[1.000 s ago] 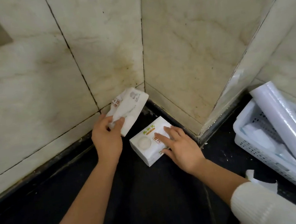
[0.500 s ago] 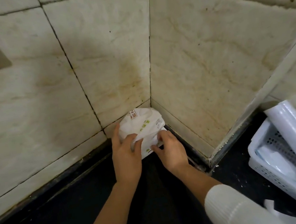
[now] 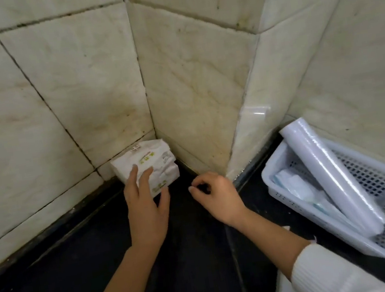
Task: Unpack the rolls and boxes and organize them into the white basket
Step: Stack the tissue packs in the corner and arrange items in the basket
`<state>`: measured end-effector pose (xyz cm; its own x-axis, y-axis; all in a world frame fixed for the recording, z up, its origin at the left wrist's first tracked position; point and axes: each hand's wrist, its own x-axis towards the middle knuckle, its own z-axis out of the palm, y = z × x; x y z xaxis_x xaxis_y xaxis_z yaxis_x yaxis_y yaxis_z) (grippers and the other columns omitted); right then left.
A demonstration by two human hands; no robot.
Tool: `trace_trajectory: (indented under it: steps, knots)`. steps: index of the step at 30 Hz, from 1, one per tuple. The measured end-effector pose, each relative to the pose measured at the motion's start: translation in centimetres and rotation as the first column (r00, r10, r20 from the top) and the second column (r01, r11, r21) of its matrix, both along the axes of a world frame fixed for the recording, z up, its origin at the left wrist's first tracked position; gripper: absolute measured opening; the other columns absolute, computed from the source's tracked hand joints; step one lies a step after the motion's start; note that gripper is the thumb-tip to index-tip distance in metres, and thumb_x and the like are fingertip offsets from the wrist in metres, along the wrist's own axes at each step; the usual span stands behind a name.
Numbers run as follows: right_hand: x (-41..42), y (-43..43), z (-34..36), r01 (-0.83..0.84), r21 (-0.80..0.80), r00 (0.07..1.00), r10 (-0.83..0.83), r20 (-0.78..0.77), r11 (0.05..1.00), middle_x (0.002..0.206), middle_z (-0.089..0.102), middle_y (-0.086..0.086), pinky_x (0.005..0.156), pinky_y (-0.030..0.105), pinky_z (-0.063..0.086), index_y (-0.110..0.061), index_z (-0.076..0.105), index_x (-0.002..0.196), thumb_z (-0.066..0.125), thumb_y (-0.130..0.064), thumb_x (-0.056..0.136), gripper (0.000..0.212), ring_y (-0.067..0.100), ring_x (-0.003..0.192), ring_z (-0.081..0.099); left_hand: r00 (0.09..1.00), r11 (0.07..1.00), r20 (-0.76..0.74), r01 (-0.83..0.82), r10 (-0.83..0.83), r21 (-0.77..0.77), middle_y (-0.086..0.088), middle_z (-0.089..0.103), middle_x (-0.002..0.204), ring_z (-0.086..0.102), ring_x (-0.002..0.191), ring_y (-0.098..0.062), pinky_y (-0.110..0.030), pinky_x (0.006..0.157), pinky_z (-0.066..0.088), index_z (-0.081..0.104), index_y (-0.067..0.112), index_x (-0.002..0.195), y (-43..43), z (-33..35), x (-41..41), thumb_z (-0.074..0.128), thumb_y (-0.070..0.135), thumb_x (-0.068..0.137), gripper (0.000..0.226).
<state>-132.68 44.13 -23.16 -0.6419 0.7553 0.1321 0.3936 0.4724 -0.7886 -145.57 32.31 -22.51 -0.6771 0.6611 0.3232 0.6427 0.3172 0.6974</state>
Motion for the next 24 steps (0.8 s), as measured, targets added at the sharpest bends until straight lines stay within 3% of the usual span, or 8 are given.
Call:
trace_trajectory:
  steps: [2, 6, 9, 12, 17, 24]
  knots:
    - [4.2, -0.2, 0.9, 0.044, 0.026, 0.999, -0.044, -0.009, 0.999, 0.079, 0.062, -0.010, 0.063, 0.009, 0.041, -0.022, 0.069, 0.083, 0.065, -0.029, 0.085, 0.008, -0.001, 0.071, 0.056, 0.995, 0.994, -0.001, 0.104, -0.104, -0.014, -0.005, 0.025, 0.154, 0.025, 0.141, -0.021, -0.033, 0.108, 0.029, 0.043, 0.020, 0.136, -0.2, -0.3, 4.7, 0.062, 0.020, 0.090, 0.050]
    - [12.6, 1.3, 2.8, 0.213, 0.060, 0.977, -0.213, -0.004, 0.975, 0.074, 0.063, -0.003, 0.066, 0.026, 0.048, -0.017, 0.065, 0.074, 0.063, -0.024, 0.084, 0.012, 0.009, 0.069, 0.057, 0.949, 0.943, 0.056, 0.315, -0.311, -0.105, -0.005, 0.027, 0.154, 0.022, 0.142, -0.018, -0.027, 0.110, 0.025, 0.048, 0.021, 0.134, 1.8, -1.0, 13.1, 0.058, 0.024, 0.093, 0.042]
    - [17.9, 3.5, 4.0, 0.358, 0.052, 0.933, -0.359, 0.013, 0.932, 0.075, 0.063, -0.008, 0.066, 0.022, 0.043, -0.026, 0.061, 0.071, 0.061, -0.024, 0.081, 0.010, 0.007, 0.071, 0.056, 0.915, 0.900, 0.073, 0.404, -0.397, -0.166, -0.006, 0.022, 0.157, 0.016, 0.145, -0.019, -0.027, 0.112, 0.021, 0.042, 0.020, 0.139, 4.7, -1.2, 17.7, 0.053, 0.026, 0.095, 0.045]
    - [22.3, 5.8, 4.2, 0.445, 0.052, 0.885, -0.448, 0.123, 0.894, 0.088, 0.065, -0.004, 0.071, 0.025, 0.041, -0.023, 0.066, 0.086, 0.064, -0.020, 0.082, 0.005, 0.015, 0.082, 0.061, 0.877, 0.842, 0.035, 0.470, -0.479, -0.267, -0.009, 0.017, 0.159, 0.010, 0.148, -0.022, -0.029, 0.117, 0.011, 0.033, 0.016, 0.144, 7.7, -1.3, 21.0, 0.043, 0.031, 0.098, 0.049]
    - [25.9, 8.8, 3.2, 0.467, 0.066, 0.809, -0.456, 0.371, 0.882, 0.121, 0.058, 0.009, 0.081, 0.032, 0.046, -0.010, 0.056, 0.124, 0.067, -0.029, 0.085, 0.045, 0.027, 0.103, 0.058, 0.829, 0.752, -0.082, 0.453, -0.553, -0.479, -0.011, 0.005, 0.162, -0.005, 0.150, -0.021, -0.038, 0.122, 0.000, 0.022, 0.014, 0.150, 11.0, -1.8, 23.4, 0.023, 0.041, 0.102, 0.056]
    - [25.2, 11.6, 1.4, 0.366, 0.248, 0.718, -0.441, 0.539, 0.897, 0.122, 0.050, 0.011, 0.084, 0.038, 0.046, -0.009, 0.045, 0.125, 0.062, -0.037, 0.085, 0.052, 0.029, 0.107, 0.051, 0.800, 0.715, -0.150, 0.414, -0.581, -0.564, -0.012, 0.016, 0.160, -0.003, 0.150, -0.024, -0.041, 0.122, 0.004, 0.029, 0.014, 0.147, 11.6, -2.1, 23.7, 0.002, 0.051, 0.093, 0.070]
